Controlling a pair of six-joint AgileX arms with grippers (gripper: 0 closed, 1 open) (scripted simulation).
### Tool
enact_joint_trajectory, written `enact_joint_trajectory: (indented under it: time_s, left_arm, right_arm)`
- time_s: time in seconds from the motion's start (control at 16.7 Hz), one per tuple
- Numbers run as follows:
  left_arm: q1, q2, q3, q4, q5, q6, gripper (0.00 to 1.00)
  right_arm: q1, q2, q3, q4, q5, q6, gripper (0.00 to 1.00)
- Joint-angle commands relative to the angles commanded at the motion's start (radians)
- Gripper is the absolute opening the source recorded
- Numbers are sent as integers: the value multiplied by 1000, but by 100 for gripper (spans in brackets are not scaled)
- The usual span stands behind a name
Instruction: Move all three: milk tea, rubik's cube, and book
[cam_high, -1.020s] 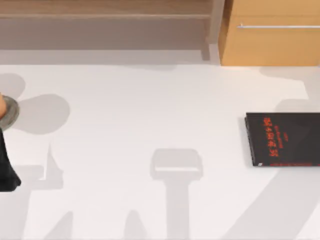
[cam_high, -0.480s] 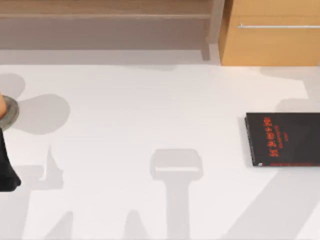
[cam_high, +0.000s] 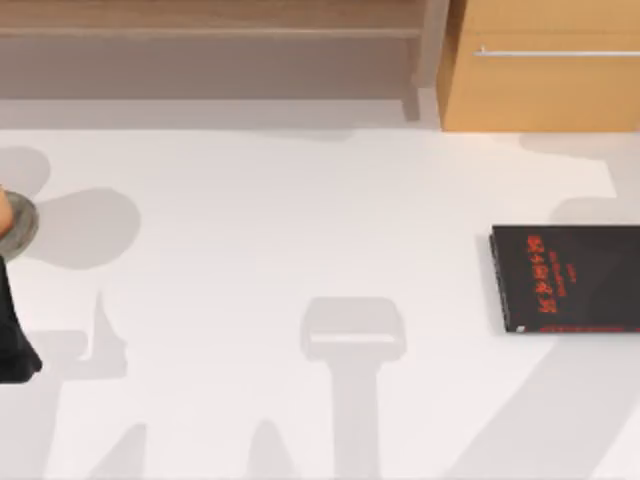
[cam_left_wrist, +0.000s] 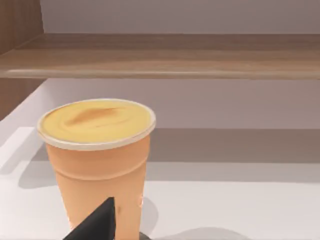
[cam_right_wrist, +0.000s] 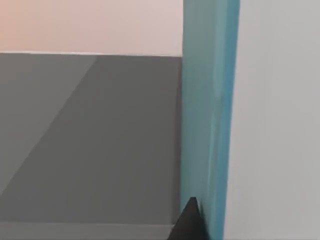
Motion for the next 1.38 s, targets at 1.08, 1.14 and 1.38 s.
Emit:
enact_joint_trajectory:
  time_s: [1.08, 1.14, 1.38]
  left_arm:
    - [0, 0, 0, 0, 0, 0, 100]
    - [0, 0, 0, 0, 0, 0, 100]
    - [0, 0, 0, 0, 0, 0, 100]
  right_arm:
    - [-10, -127, -113, 35, 29, 69, 0]
    - [-10, -167, -153, 56, 47, 104, 0]
    - [10, -372, -379, 155, 167, 337, 0]
